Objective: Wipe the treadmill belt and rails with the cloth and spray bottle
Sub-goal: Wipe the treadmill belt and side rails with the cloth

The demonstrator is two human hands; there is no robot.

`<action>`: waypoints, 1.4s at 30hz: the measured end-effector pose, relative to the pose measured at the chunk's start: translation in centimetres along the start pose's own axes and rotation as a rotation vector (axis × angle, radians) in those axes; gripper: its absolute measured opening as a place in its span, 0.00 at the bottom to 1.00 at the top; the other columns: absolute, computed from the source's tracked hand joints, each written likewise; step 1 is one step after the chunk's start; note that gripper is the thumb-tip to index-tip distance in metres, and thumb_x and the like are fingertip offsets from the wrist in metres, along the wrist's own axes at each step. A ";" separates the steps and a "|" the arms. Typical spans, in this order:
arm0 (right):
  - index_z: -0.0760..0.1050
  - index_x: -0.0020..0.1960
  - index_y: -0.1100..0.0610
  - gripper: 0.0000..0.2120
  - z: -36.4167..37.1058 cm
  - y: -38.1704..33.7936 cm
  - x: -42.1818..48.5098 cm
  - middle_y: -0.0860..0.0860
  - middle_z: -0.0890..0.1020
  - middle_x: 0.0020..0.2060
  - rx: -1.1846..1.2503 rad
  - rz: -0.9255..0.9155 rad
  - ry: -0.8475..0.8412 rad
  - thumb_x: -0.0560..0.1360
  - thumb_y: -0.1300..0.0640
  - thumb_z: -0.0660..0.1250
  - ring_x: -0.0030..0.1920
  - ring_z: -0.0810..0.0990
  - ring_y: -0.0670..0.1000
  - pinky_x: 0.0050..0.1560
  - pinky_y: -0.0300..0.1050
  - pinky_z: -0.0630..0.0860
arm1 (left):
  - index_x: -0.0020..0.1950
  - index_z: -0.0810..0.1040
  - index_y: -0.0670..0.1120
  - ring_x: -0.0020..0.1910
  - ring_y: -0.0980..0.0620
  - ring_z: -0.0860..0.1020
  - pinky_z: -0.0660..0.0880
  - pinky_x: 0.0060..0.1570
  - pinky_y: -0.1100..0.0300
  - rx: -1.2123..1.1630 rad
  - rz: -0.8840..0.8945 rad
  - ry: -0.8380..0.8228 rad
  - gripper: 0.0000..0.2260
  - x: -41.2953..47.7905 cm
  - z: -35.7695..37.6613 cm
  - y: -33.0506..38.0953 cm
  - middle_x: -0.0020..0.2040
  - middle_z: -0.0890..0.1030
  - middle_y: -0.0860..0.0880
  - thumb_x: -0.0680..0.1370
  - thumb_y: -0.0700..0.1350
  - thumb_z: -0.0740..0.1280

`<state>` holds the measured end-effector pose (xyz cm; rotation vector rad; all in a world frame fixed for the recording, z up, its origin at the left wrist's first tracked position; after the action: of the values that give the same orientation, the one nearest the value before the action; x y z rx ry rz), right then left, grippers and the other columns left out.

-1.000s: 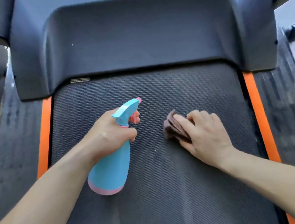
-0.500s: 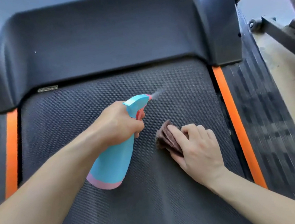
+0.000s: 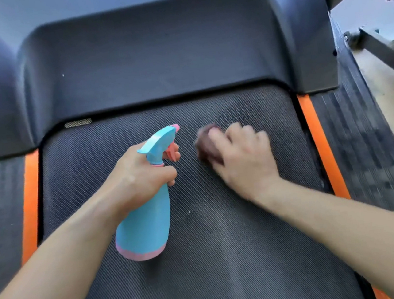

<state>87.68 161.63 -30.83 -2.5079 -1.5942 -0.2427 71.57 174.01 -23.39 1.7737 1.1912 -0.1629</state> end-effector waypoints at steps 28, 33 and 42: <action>0.77 0.61 0.50 0.23 2.4 -6.9 7.8 0.53 0.78 0.49 0.006 -0.336 0.037 0.73 0.37 0.63 0.45 0.77 0.60 0.40 0.52 0.70 | 0.47 0.84 0.51 0.32 0.57 0.79 0.73 0.35 0.63 -0.094 -0.041 0.076 0.10 -0.1 -0.7 -2.9 0.35 0.85 0.57 0.68 0.40 0.72; 0.75 0.64 0.45 0.24 0.7 3.0 6.9 0.54 0.77 0.51 -0.025 -0.092 -0.022 0.75 0.34 0.57 0.46 0.77 0.63 0.41 0.55 0.73 | 0.51 0.84 0.53 0.42 0.55 0.85 0.79 0.48 0.59 -0.204 -0.028 0.093 0.18 -0.6 -1.2 -3.7 0.48 0.88 0.57 0.63 0.44 0.67; 0.76 0.58 0.51 0.21 1.9 -4.3 9.5 0.54 0.77 0.50 0.011 -0.113 0.005 0.74 0.38 0.61 0.47 0.77 0.61 0.43 0.54 0.70 | 0.59 0.84 0.56 0.35 0.59 0.81 0.77 0.42 0.66 -0.262 -0.002 0.099 0.21 -0.8 -1.4 -3.7 0.50 0.88 0.53 0.71 0.37 0.70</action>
<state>87.87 172.24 -30.41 -2.4105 -1.7322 -0.2523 67.80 174.75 -24.49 1.5653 1.2244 0.0782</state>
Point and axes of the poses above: each hand's wrist, its own x-axis towards the middle knuckle, its own z-axis out of the palm, y = z × x, the point moved 4 cm from there along x, towards the middle knuckle
